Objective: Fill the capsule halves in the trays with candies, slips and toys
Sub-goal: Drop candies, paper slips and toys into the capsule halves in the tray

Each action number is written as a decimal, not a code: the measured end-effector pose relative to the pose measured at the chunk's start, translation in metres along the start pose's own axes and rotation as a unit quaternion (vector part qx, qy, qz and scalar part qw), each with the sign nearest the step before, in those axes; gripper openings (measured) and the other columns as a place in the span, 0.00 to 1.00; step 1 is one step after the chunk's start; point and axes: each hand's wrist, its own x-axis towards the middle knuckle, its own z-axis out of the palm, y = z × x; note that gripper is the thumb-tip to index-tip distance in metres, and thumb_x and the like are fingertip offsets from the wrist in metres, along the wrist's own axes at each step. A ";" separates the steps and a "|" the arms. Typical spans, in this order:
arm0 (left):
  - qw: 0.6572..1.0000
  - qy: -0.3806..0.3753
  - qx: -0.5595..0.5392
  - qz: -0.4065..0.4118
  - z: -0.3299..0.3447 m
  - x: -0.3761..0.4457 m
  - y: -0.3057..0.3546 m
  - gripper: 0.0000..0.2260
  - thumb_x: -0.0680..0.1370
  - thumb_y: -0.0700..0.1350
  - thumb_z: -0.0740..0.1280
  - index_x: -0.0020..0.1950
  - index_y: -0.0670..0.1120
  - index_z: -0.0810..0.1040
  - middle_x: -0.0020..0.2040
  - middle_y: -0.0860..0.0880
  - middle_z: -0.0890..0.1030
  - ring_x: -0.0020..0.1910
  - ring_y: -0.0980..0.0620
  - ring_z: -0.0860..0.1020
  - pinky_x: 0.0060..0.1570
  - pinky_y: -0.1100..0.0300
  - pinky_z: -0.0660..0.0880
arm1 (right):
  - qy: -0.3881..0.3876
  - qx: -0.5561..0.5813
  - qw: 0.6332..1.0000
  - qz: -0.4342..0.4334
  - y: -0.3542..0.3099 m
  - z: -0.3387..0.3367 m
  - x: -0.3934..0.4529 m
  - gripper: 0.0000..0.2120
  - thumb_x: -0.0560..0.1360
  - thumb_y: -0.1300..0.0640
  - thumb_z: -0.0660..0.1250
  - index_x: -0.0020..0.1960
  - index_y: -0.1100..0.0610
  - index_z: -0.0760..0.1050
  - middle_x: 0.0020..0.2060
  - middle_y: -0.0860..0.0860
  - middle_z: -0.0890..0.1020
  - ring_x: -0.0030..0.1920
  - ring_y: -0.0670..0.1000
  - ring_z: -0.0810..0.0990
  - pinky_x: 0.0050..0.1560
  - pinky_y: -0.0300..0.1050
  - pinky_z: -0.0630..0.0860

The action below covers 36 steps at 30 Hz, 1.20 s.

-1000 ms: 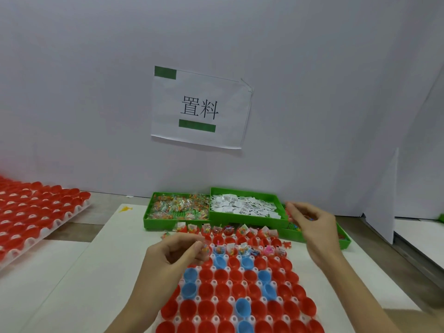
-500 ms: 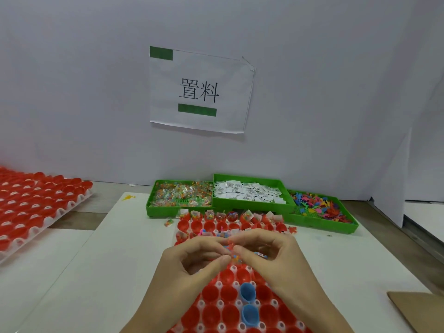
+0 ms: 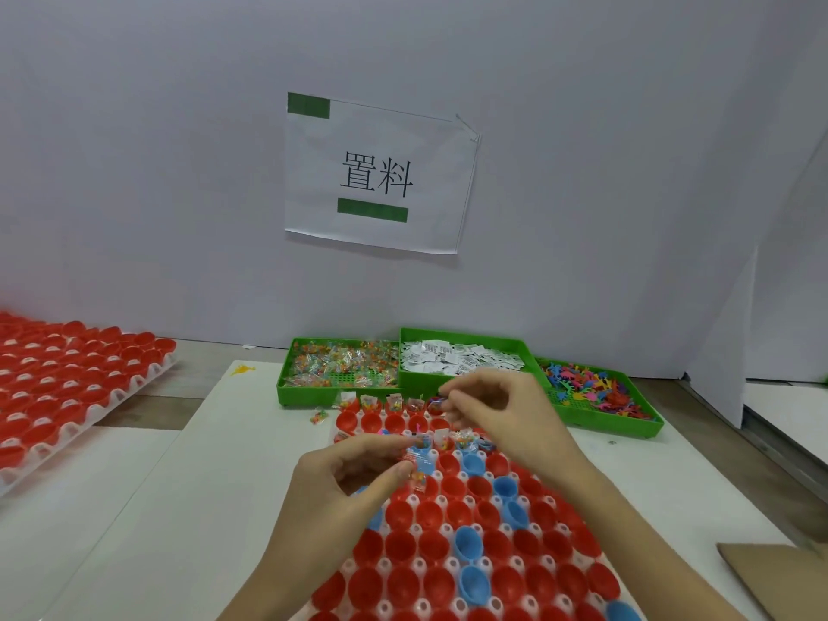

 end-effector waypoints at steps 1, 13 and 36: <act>1.000 0.003 -0.001 -0.008 -0.002 0.001 -0.001 0.11 0.74 0.42 0.77 0.52 0.56 0.88 0.47 0.52 0.88 0.48 0.53 0.87 0.49 0.67 0.81 | 0.016 -0.036 0.999 0.004 0.002 -0.003 0.018 0.07 0.79 0.63 0.70 0.53 0.55 0.84 0.41 0.50 0.87 0.43 0.48 0.86 0.47 0.39 0.83; 0.999 0.008 -0.030 -0.020 -0.009 0.008 -0.005 0.08 0.77 0.39 0.74 0.47 0.53 0.87 0.45 0.48 0.88 0.46 0.50 0.87 0.51 0.62 0.82 | -0.117 -0.322 0.939 0.016 0.048 0.007 0.130 0.07 0.78 0.56 0.73 0.54 0.56 0.86 0.53 0.51 0.87 0.49 0.46 0.83 0.58 0.43 0.80; 0.999 0.003 -0.042 -0.031 0.001 0.002 -0.004 0.10 0.78 0.40 0.73 0.56 0.52 0.87 0.50 0.53 0.88 0.50 0.54 0.86 0.52 0.67 0.80 | 0.003 0.165 0.985 0.041 -0.005 0.024 -0.042 0.03 0.78 0.61 0.72 0.51 0.58 0.83 0.39 0.57 0.87 0.41 0.55 0.88 0.40 0.39 0.82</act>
